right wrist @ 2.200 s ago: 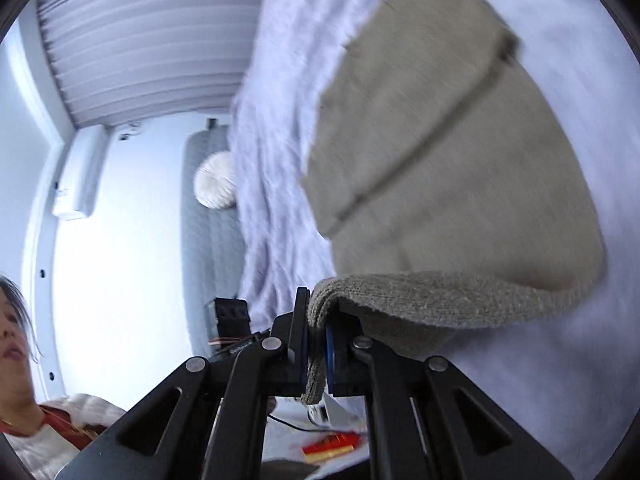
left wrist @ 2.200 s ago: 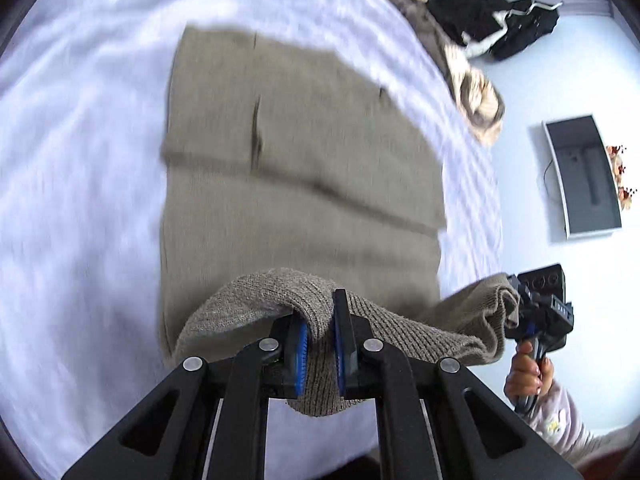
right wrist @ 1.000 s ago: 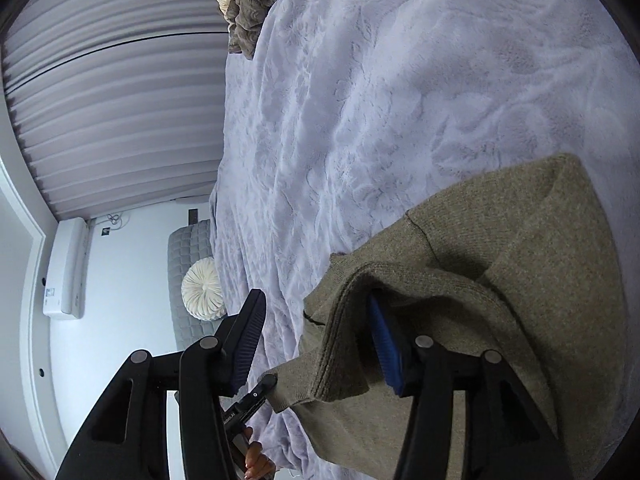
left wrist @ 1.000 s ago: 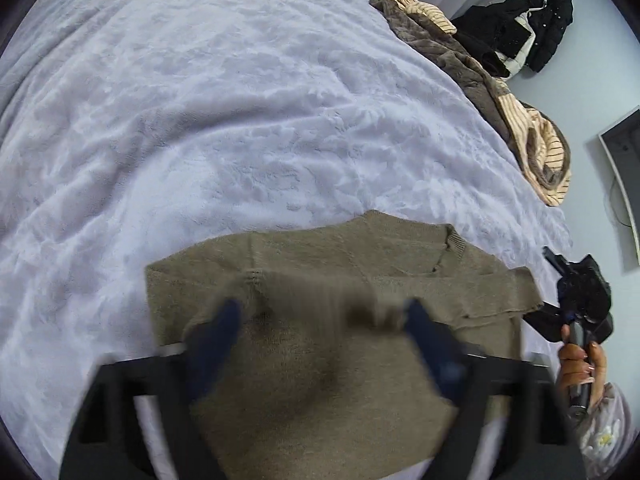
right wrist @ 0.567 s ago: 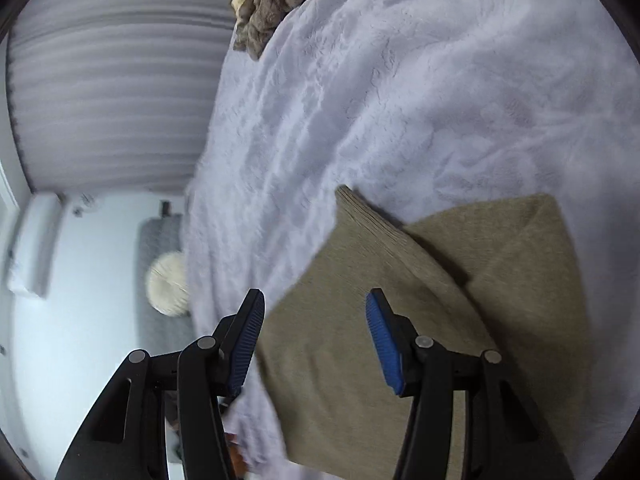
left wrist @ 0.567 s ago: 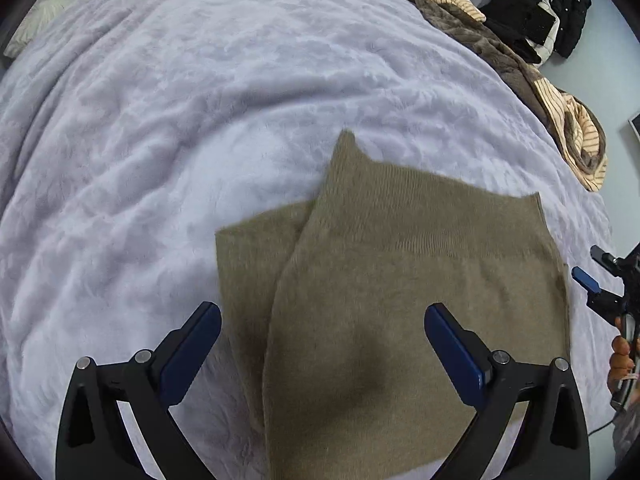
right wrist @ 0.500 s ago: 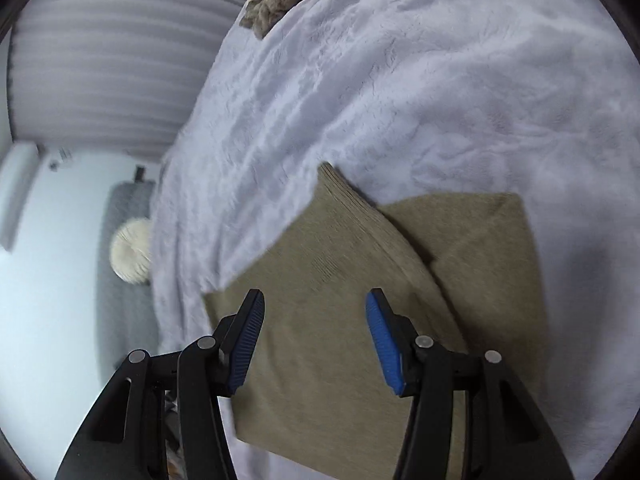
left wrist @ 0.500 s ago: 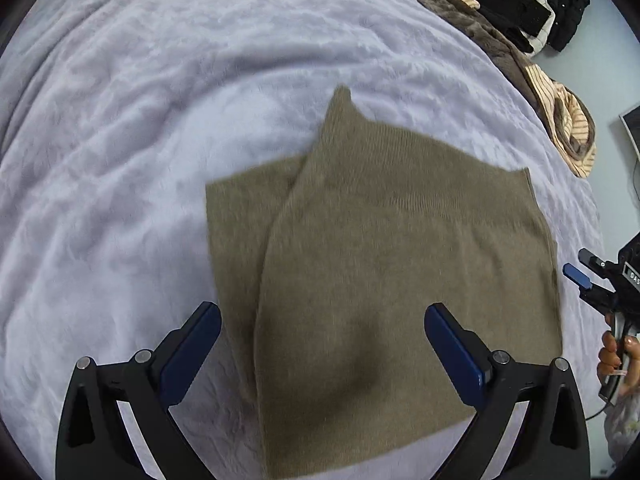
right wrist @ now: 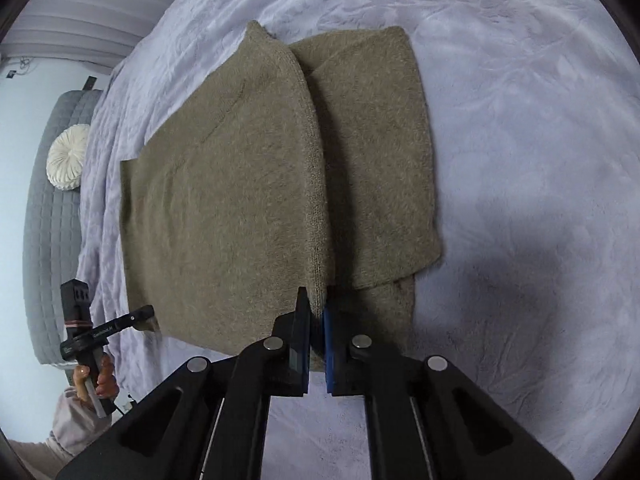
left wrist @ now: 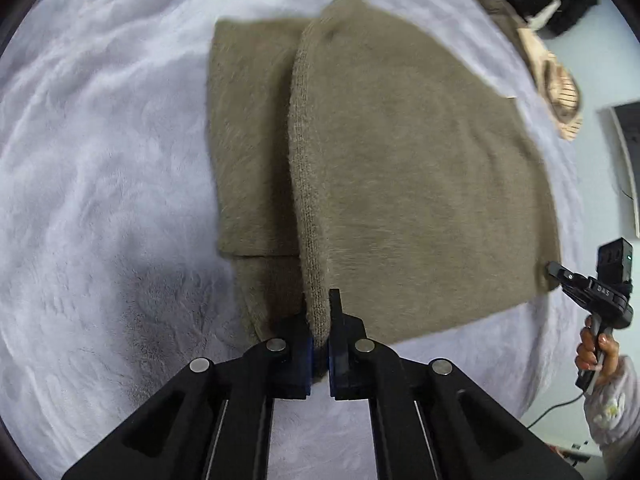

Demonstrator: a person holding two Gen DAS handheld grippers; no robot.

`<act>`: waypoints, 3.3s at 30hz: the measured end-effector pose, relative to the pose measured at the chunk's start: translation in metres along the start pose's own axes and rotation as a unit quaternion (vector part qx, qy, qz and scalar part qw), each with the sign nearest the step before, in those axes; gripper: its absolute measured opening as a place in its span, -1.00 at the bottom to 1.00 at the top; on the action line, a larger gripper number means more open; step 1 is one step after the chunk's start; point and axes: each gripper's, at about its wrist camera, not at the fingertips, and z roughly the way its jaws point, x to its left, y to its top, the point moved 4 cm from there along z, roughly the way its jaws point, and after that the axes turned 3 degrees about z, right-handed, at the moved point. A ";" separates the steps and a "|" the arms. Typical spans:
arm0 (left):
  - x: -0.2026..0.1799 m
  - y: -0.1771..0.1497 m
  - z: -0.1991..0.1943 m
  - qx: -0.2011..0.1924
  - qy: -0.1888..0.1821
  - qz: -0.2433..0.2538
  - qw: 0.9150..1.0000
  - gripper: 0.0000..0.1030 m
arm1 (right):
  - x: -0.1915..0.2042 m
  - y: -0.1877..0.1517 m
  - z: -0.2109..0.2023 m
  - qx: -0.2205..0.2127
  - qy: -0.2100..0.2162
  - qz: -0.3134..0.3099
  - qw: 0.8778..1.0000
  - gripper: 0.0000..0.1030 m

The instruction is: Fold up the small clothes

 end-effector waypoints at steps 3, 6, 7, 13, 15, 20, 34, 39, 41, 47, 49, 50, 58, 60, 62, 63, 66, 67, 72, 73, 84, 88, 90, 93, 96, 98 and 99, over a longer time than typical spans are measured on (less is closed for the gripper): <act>-0.006 -0.013 -0.017 -0.011 -0.010 0.017 1.000 -0.89 | 0.004 -0.009 -0.021 0.005 0.013 -0.026 1.000 -0.91; 0.004 -0.026 -0.002 -0.001 0.004 0.009 1.000 -0.89 | -0.022 -0.020 -0.020 0.024 -0.019 -0.006 1.000 -0.91; 0.010 -0.028 0.007 0.005 0.007 -0.002 1.000 -0.89 | -0.035 -0.022 -0.015 0.029 -0.025 0.007 0.999 -0.90; 0.027 -0.040 -0.003 0.011 0.084 -0.022 0.996 -0.47 | -0.061 -0.027 -0.006 0.022 -0.042 0.050 0.998 -0.88; 0.025 -0.041 -0.028 -0.021 0.134 -0.013 0.991 0.15 | -0.057 -0.025 -0.019 -0.008 -0.089 0.060 0.994 -0.59; -0.010 0.009 -0.058 -0.093 0.105 0.017 0.990 0.15 | -0.017 -0.001 -0.058 -0.102 -0.081 0.014 0.991 -0.55; -0.009 0.107 0.028 -0.107 0.123 0.002 0.987 0.15 | -0.005 0.075 0.047 -0.108 -0.005 0.068 0.992 -1.00; 0.018 0.089 0.009 -0.092 0.172 -0.019 0.981 0.32 | -0.032 0.071 0.016 -0.131 -0.003 0.114 0.985 -1.00; 0.023 0.082 0.004 -0.086 0.194 -0.020 0.977 0.32 | -0.026 0.064 0.007 -0.127 -0.011 0.108 0.986 -0.90; 0.022 0.065 -0.005 -0.083 0.208 -0.008 0.975 0.32 | 0.026 0.021 0.015 -0.078 0.021 0.054 0.995 -0.53; 0.023 0.059 -0.009 -0.082 0.206 -0.010 0.975 0.32 | 0.044 -0.001 0.026 -0.056 0.040 0.052 0.996 -0.29; 0.022 0.058 -0.010 -0.083 0.204 -0.011 0.975 0.32 | 0.049 -0.008 0.031 -0.046 0.048 0.052 0.996 -0.21; 0.024 0.042 -0.015 -0.082 0.201 -0.018 0.976 0.32 | 0.096 -0.065 0.082 0.025 0.085 0.053 0.995 -0.19; 0.028 0.039 -0.016 -0.080 0.202 -0.019 0.976 0.32 | 0.108 -0.075 0.097 0.038 0.091 0.051 0.994 -0.13; 0.033 0.035 -0.018 -0.078 0.202 -0.021 0.976 0.32 | 0.118 -0.084 0.108 0.047 0.100 0.055 0.992 0.01; 0.036 0.033 -0.019 -0.077 0.198 -0.025 0.977 0.32 | 0.124 -0.088 0.115 0.051 0.109 0.062 0.991 0.03; 0.046 0.019 -0.026 -0.088 0.155 -0.047 0.983 0.45 | 0.139 -0.103 0.139 0.066 0.127 0.081 0.986 0.26; 0.050 0.013 -0.031 -0.096 0.145 -0.056 0.983 0.67 | 0.143 -0.107 0.148 0.070 0.135 0.086 0.985 0.27; 0.068 -0.010 -0.045 -0.114 0.120 -0.088 0.982 1.00 | 0.165 -0.117 0.191 0.073 0.162 0.111 0.978 0.27; 0.072 -0.013 -0.045 -0.110 0.119 -0.093 0.982 1.00 | 0.169 -0.116 0.197 0.065 0.169 0.118 0.976 0.27; 0.087 -0.030 -0.060 -0.110 0.094 -0.085 0.986 1.00 | 0.218 -0.103 0.210 0.071 0.173 0.079 0.979 -0.85; 0.085 -0.029 -0.042 -0.085 0.113 -0.088 0.986 1.00 | 0.206 -0.118 0.230 0.097 0.122 0.074 0.985 -0.86; 0.079 -0.028 -0.035 -0.079 0.109 -0.087 0.987 1.00 | 0.194 -0.133 0.249 0.126 0.109 0.106 0.980 -0.86; 0.061 -0.026 -0.039 -0.094 0.108 -0.050 0.988 1.00 | 0.197 -0.151 0.248 0.162 0.119 0.101 0.974 -0.86; 0.038 -0.023 -0.041 -0.095 0.087 -0.010 0.992 1.00 | 0.204 -0.151 0.213 0.148 0.097 0.031 0.984 -0.83; 0.020 -0.020 -0.042 -0.095 0.054 0.008 0.994 1.00 | 0.199 -0.134 0.176 0.100 0.077 -0.003 0.992 -0.83; 0.007 -0.019 -0.042 -0.098 0.033 0.019 0.994 1.00 | 0.194 -0.124 0.159 0.074 0.061 -0.012 0.995 -0.83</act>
